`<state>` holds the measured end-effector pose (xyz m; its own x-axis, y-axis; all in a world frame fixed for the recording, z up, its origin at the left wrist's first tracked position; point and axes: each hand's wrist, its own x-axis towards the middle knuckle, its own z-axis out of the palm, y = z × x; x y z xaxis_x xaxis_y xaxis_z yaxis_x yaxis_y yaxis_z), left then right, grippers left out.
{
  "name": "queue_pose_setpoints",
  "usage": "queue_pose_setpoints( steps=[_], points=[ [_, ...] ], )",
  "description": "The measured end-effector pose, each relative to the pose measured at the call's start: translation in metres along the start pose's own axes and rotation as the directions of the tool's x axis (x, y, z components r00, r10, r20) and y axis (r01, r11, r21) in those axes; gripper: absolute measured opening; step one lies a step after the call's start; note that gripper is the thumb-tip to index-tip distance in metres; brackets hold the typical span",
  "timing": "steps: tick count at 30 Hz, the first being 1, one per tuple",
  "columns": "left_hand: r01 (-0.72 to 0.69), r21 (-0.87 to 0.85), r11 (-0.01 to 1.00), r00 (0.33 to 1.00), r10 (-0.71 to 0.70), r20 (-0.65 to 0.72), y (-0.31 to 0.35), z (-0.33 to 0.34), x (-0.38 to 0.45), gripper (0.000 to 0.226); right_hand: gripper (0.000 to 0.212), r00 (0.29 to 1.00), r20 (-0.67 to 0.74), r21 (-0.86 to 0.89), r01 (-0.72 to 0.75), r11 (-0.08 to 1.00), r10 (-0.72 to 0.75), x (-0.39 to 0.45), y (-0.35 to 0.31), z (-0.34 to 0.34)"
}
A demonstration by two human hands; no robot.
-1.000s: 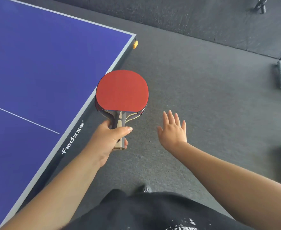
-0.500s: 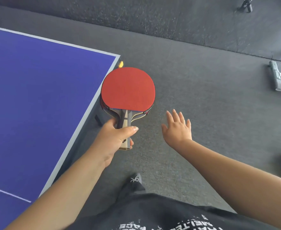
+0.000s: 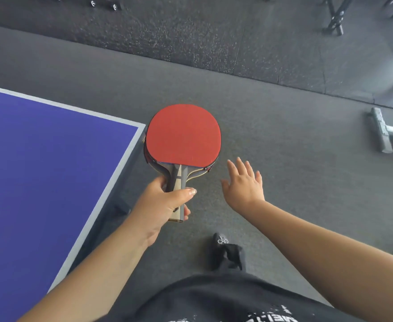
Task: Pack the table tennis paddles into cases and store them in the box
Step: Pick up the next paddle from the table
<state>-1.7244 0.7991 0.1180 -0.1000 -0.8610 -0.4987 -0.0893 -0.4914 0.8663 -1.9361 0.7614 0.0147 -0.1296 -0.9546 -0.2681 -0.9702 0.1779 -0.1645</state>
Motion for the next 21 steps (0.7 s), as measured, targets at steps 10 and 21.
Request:
queue_pose_setpoints(
  steps=[10,21],
  points=[
    [0.0,-0.131,0.991,0.978,-0.027,-0.207,0.074,0.031,0.106,0.028,0.061,0.962,0.117,-0.076,0.256,0.964,-0.246,0.171,0.008,-0.058],
    [-0.029,-0.226,0.974,0.906,-0.07,-0.418,0.14,-0.034,0.224,0.043,0.06,0.883,0.148,-0.109,0.462,0.88,-0.445,0.336,-0.092,-0.081]
  ],
)
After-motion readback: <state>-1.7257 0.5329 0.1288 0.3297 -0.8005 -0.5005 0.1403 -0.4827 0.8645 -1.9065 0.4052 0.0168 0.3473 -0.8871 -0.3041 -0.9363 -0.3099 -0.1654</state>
